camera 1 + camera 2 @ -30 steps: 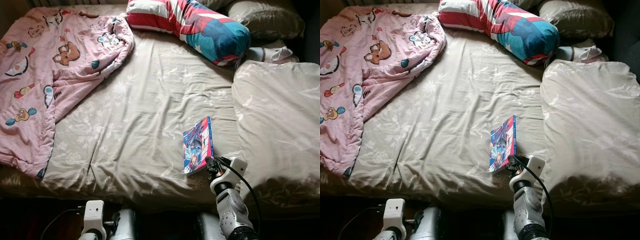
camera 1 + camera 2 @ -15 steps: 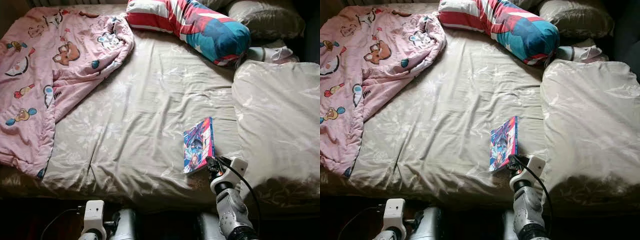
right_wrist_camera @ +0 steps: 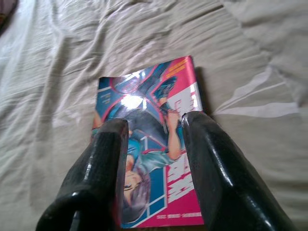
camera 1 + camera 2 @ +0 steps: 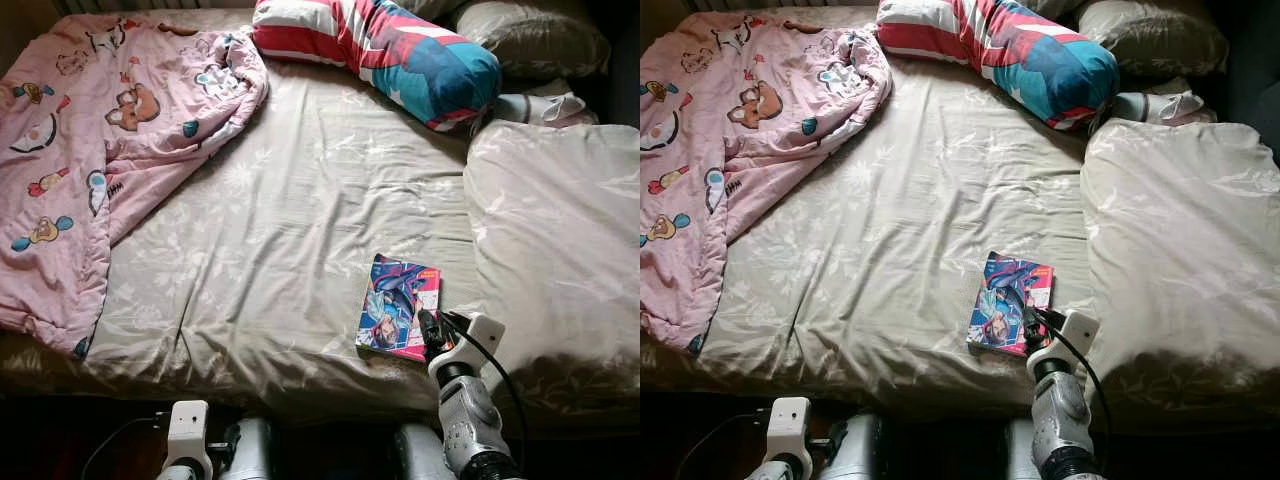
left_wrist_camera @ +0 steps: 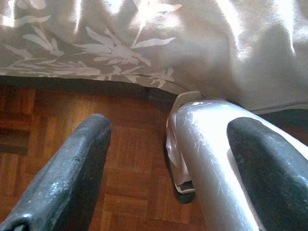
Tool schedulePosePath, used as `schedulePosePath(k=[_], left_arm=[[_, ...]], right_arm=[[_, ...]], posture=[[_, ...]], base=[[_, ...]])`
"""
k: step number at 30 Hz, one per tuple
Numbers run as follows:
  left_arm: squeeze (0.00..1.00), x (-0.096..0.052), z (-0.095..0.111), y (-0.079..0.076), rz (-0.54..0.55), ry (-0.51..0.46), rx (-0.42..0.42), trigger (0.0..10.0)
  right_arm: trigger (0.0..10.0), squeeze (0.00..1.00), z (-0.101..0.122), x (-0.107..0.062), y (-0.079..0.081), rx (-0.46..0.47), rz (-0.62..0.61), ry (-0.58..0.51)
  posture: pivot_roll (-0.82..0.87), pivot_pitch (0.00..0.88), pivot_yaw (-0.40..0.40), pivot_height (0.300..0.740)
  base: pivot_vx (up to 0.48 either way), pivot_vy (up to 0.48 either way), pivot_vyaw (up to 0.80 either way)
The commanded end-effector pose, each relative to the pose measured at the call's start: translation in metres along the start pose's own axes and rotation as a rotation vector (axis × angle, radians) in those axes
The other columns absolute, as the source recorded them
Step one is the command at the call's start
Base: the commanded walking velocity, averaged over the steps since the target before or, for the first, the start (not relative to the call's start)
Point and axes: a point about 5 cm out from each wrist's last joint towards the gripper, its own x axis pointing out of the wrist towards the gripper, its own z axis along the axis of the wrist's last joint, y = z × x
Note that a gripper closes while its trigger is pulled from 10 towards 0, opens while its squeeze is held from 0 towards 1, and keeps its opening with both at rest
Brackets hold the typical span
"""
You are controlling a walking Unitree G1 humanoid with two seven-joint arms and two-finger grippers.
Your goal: Clean up the room
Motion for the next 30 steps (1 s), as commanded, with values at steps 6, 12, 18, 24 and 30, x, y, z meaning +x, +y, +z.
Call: schedulePosePath(k=[6,12,18,24,30], left_arm=[[0.00,-0.011,-0.028,0.007,0.020,0.115,0.011,10.0],[0.00,-0.011,-0.027,0.009,0.019,0.114,0.009,10.0],[0.00,-0.012,-0.029,0.011,0.021,0.121,0.008,10.0],[0.00,-0.015,-0.032,0.015,0.027,0.123,0.014,10.0],[0.00,-0.016,-0.032,0.020,0.033,0.121,0.029,10.0]], right_arm=[[10.0,0.00,-0.014,-0.006,-0.006,-0.072,0.001,0.087],[10.0,0.00,-0.028,-0.011,-0.006,-0.185,0.014,0.177],[10.0,0.00,-0.044,-0.018,-0.010,-0.260,0.007,0.289],[10.0,1.00,-0.049,-0.021,-0.015,-0.133,-0.082,0.316],[10.0,0.00,-0.052,-0.022,-0.019,-0.019,-0.174,0.330]], posture=[[0.01,0.241,0.062,0.637],[0.01,0.244,0.061,0.637],[0.02,0.253,0.063,0.637],[0.04,0.271,0.080,0.637],[0.07,0.283,0.107,0.637]], base=[[0.000,0.000,0.00],[0.000,0.000,0.00],[0.000,0.000,0.00],[0.000,0.000,0.00],[0.000,0.000,0.00]])
